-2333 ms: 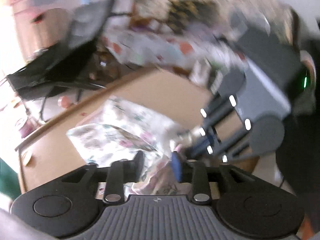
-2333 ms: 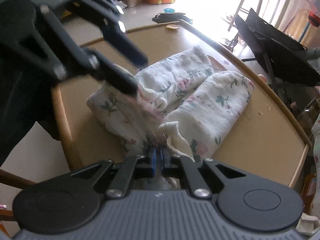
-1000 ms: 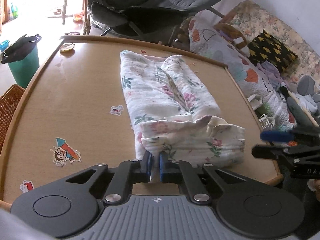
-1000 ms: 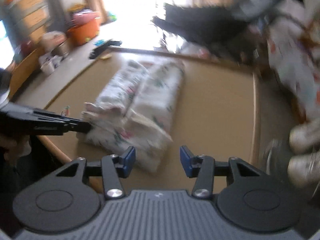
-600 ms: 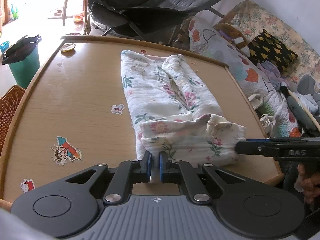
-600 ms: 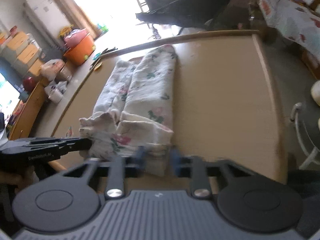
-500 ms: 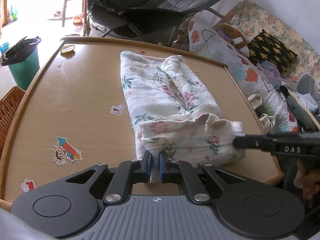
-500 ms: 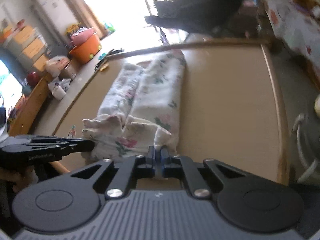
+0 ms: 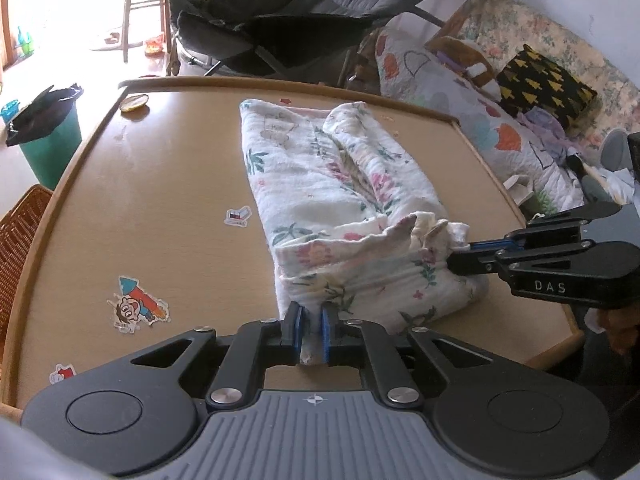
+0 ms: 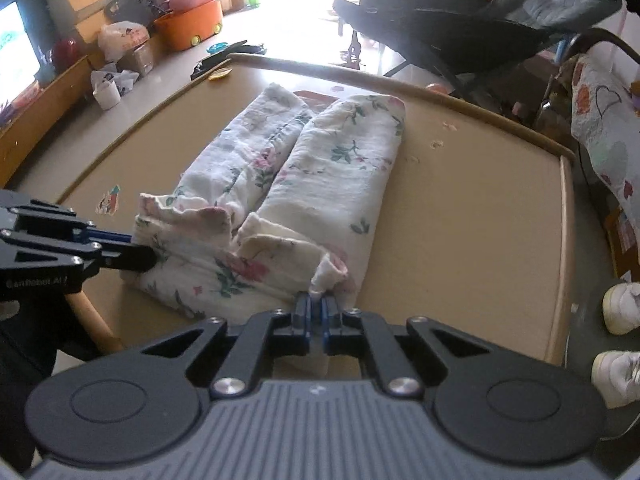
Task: Fold clothes
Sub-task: 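Hold the folded end with the left gripper while the right gripper opens and withdraws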
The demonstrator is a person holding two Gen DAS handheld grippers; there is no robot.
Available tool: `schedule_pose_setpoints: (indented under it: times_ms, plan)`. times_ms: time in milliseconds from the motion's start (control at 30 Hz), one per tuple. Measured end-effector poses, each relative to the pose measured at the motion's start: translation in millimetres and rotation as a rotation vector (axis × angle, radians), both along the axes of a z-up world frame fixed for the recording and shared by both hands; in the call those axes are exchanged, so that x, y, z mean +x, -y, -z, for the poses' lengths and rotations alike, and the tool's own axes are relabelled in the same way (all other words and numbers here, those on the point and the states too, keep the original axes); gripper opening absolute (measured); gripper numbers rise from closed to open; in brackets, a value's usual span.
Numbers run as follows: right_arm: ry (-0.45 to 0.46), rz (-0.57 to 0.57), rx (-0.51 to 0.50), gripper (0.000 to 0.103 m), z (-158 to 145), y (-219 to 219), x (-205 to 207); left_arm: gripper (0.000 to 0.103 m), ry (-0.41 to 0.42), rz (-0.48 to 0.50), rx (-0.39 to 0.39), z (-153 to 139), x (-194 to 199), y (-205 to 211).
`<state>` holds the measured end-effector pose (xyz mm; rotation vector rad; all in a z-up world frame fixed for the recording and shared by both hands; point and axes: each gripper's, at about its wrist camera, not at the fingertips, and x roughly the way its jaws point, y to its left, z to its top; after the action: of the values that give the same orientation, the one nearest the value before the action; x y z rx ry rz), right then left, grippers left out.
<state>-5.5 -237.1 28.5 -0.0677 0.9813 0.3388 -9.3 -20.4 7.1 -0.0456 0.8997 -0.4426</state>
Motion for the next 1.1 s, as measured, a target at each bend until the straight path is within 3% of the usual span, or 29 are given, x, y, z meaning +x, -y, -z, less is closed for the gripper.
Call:
schedule_pose_setpoints:
  times_ms: [67,300,500,700,900,1000,1100]
  plan:
    - [0.000,0.003,0.010,0.006,0,2,-1,0.019,-0.001,-0.005,0.002,0,1,-1]
    - [0.004,0.014,0.007,0.006,2,2,-3,0.020,0.024,-0.029,0.021,-8,-1,-6]
    - [0.001,0.037,0.017,0.006,2,2,-2,0.019,0.044,-0.078,-0.029,-31,-5,-27]
    - [0.001,0.042,0.017,0.006,3,2,-2,0.020,0.071,0.132,-0.053,-53,-21,-14]
    - [0.004,0.046,0.019,0.006,4,2,-3,0.026,0.038,0.199,0.006,-38,-17,24]
    - [0.007,0.046,0.024,0.006,4,3,-3,0.026,0.033,0.162,0.025,-29,-8,35]
    - [0.009,0.047,0.033,0.006,5,5,-3,0.026,-0.038,0.098,0.021,-18,7,36]
